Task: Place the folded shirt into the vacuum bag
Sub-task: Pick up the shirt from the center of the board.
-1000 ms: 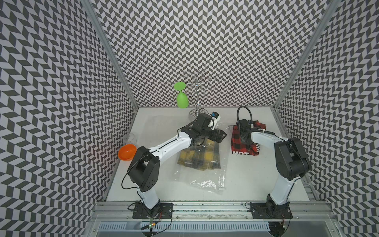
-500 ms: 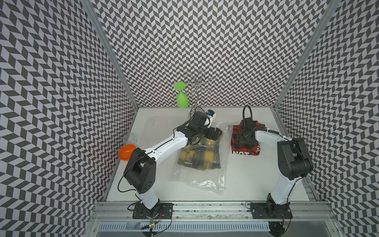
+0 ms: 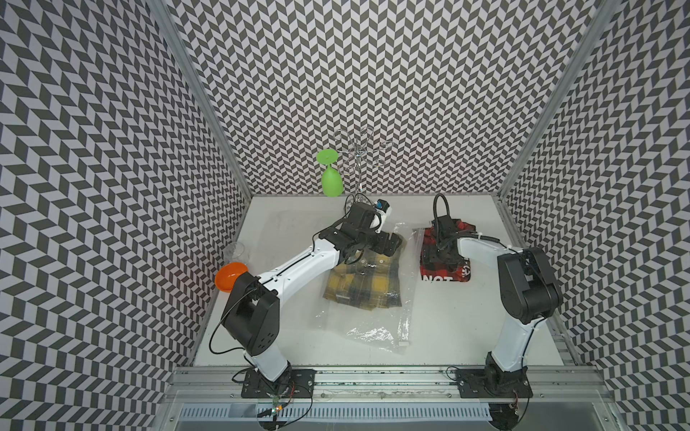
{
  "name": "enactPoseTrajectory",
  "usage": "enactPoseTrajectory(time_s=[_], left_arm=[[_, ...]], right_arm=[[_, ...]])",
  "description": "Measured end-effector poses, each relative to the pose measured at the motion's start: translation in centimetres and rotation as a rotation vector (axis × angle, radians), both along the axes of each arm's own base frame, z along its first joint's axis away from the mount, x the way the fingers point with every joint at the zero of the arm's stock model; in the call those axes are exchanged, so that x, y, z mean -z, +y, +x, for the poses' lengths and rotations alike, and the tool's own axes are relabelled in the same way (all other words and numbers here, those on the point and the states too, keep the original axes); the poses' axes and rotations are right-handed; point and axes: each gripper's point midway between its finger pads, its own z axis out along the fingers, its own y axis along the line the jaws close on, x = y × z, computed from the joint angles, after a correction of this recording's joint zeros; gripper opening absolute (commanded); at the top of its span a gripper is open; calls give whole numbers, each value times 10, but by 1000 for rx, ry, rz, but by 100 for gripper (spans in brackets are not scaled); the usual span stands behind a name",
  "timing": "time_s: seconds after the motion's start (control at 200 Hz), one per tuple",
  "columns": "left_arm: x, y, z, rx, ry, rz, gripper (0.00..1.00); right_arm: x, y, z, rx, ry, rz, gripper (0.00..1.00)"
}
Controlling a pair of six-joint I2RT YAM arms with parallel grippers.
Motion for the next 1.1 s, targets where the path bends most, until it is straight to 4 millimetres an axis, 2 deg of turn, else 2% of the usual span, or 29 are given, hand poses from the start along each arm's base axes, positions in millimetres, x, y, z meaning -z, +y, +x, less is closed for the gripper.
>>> enactPoseTrajectory(time_s=[0.155, 0.285, 0.386, 0.511, 0.641, 0.766, 0.861, 0.976, 1.102], left_arm=[[-3, -2, -2, 2, -1, 5, 94], [-7, -1, -1, -2, -4, 11, 94], [-9, 1, 0, -11, -10, 19, 94], [-13, 3, 2, -21, -22, 35, 93], [-19, 7, 1, -26, -26, 50, 93], [-24, 12, -6, -34, -18, 66, 91], [-24, 6, -16, -30, -1, 91, 91], [-13, -24, -42, 26, 43, 123, 91], [28, -66, -70, 92, 111, 232, 95]], right_arm=[[5, 2, 6, 8, 0, 1, 74], [8, 5, 9, 7, -1, 10, 63], [8, 8, 13, -1, -9, 25, 36], [5, 7, 19, 8, -43, 54, 16], [-1, -1, 20, 26, -75, 109, 1], [-5, -22, 6, 73, -76, 131, 0], [-13, -41, -17, 124, -63, 127, 0], [-37, -55, -38, 160, -101, 126, 0], [-72, -60, -52, 173, -193, 136, 0]])
